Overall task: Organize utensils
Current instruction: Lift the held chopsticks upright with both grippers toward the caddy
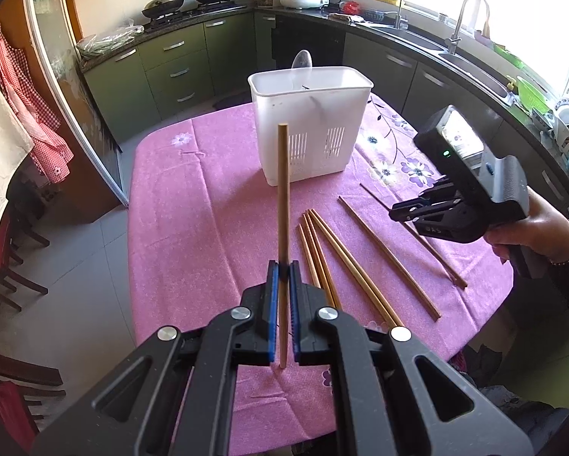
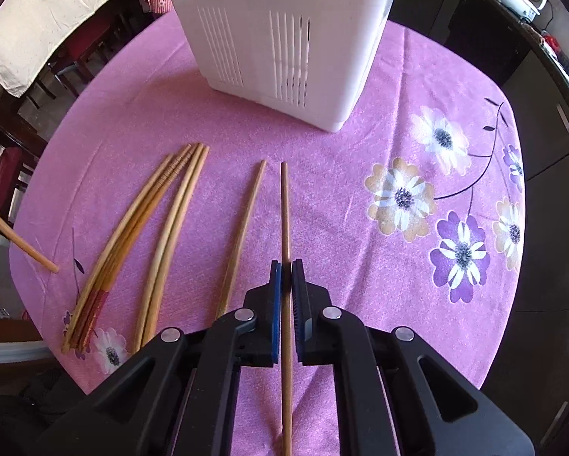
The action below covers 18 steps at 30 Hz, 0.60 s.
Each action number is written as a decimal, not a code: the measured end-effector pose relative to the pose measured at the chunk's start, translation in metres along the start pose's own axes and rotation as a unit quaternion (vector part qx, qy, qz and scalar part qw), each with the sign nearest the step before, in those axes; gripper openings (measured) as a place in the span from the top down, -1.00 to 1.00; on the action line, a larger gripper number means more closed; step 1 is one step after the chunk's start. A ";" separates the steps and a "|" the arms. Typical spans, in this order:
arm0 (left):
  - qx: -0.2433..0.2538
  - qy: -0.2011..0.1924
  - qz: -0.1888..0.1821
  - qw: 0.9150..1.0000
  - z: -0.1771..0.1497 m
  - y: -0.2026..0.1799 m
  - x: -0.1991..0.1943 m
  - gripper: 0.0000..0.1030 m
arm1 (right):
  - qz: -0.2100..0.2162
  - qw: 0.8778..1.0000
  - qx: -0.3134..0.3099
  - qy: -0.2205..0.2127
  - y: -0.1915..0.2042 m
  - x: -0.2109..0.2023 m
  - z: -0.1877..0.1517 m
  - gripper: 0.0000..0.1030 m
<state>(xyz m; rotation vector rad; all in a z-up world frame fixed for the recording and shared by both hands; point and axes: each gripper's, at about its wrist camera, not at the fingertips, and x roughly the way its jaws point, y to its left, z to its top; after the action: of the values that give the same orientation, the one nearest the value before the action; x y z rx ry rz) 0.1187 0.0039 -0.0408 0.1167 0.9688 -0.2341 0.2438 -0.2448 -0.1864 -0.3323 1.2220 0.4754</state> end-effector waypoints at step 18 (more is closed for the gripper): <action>0.018 -0.027 0.001 0.999 -0.003 -0.009 -0.026 0.90 | 0.061 0.983 0.040 -0.171 -0.019 -0.126 -0.070 0.87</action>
<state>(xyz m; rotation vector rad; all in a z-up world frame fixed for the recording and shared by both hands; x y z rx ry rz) 0.1001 -0.0009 -0.0208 0.1433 0.9119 -0.2511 0.1633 -0.3168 -0.0888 -0.1005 0.9262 0.5615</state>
